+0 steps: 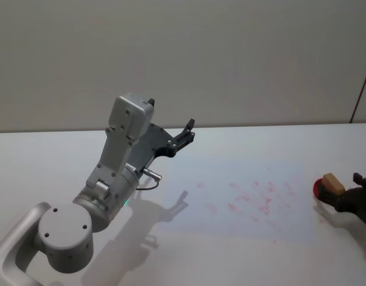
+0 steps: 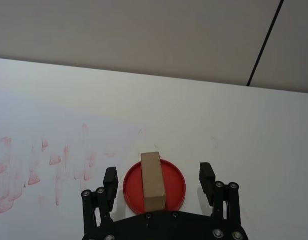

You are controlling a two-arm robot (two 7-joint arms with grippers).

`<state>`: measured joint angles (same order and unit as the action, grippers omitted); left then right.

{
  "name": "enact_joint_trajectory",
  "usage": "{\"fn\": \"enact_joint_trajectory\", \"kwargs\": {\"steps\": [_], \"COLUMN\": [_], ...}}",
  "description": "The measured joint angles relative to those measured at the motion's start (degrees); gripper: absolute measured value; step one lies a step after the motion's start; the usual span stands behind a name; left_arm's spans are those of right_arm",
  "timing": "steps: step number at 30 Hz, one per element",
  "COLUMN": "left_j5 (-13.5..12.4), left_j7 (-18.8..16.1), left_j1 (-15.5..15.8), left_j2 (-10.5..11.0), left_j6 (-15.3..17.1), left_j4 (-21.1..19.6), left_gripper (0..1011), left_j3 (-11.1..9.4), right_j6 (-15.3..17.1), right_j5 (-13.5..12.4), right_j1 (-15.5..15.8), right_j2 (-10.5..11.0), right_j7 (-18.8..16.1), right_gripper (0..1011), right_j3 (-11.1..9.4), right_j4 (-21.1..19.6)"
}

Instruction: Use the one hand to pick up the stamp and affix it onto the A4 paper.

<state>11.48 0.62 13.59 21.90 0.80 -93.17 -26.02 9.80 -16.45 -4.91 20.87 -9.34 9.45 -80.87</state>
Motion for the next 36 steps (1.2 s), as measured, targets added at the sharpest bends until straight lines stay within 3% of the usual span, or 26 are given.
{"fn": "enact_joint_trajectory", "kwargs": {"steps": [17, 26, 36], "left_j5": [0.0, 0.0, 0.0], "left_j7": [0.0, 0.0, 0.0], "left_j1": [0.0, 0.0, 0.0], "left_j2": [0.0, 0.0, 0.0], "left_j6": [0.0, 0.0, 0.0], "left_j4": [0.0, 0.0, 0.0], "left_gripper": [1001, 1001, 1001], "left_j3": [0.0, 0.0, 0.0], "right_j6": [1.9, 2.4, 2.7], "right_j5": [0.7, 0.9, 1.2], "right_j1": [-1.3, -1.8, -2.1], "right_j2": [-0.9, -1.5, -1.9], "right_j7": [0.5, 0.6, 0.6], "right_gripper": [988, 780, 443], "right_j3": [0.5, 0.8, 1.0], "right_j4": [1.5, 2.0, 2.3]}}
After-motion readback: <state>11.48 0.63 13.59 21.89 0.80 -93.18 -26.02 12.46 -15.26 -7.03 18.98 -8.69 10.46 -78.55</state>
